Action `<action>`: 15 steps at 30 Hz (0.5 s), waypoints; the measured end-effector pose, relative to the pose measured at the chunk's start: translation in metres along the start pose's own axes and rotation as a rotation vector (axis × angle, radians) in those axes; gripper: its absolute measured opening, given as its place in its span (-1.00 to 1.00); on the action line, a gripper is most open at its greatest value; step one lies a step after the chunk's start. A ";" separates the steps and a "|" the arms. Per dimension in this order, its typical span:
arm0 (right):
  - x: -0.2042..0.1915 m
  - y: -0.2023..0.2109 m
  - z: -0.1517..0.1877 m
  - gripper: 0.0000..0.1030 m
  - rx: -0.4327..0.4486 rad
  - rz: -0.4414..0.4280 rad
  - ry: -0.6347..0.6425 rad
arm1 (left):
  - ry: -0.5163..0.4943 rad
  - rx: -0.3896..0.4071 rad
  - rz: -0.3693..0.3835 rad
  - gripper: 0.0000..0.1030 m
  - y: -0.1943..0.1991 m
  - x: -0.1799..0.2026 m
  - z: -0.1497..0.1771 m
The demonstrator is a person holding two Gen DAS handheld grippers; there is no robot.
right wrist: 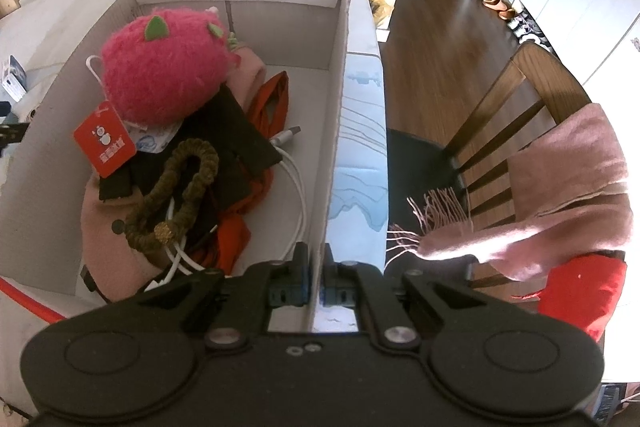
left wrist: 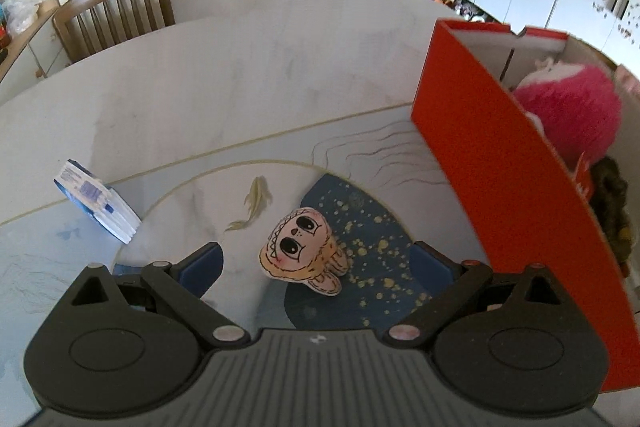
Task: Organize objects
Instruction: 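Move the left gripper back to the table above the doll-face figure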
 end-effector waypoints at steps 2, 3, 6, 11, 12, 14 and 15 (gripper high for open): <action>0.001 0.001 0.000 -0.93 0.002 0.000 -0.005 | -0.007 -0.005 0.001 0.93 -0.004 0.001 0.002; 0.001 0.002 0.001 -0.93 0.001 0.001 -0.008 | -0.012 -0.008 -0.003 0.91 -0.006 0.000 0.003; 0.001 0.002 0.003 -0.93 -0.001 0.001 -0.015 | -0.022 -0.031 -0.015 0.78 -0.014 0.000 0.007; 0.001 0.003 0.003 -0.93 0.000 0.001 -0.022 | -0.047 -0.050 -0.030 0.39 -0.023 0.000 0.011; 0.001 0.003 0.003 -0.93 0.000 0.001 -0.023 | -0.044 -0.049 -0.032 0.37 -0.024 0.000 0.010; 0.001 0.003 0.004 -0.93 0.000 0.001 -0.027 | -0.038 -0.047 -0.035 0.37 -0.025 0.000 0.010; 0.001 0.003 0.004 -0.93 0.000 0.001 -0.029 | -0.037 -0.046 -0.034 0.35 -0.025 0.000 0.009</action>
Point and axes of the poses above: each gripper's, at about its wrist camera, not at the fingertips, and y roughly against the way its jaws point, x to its right, z to its underside, the point moved 8 cm from there along -y, roughly the way its jaws point, and after that the axes turned 15 degrees about x, right-handed, at the moved point
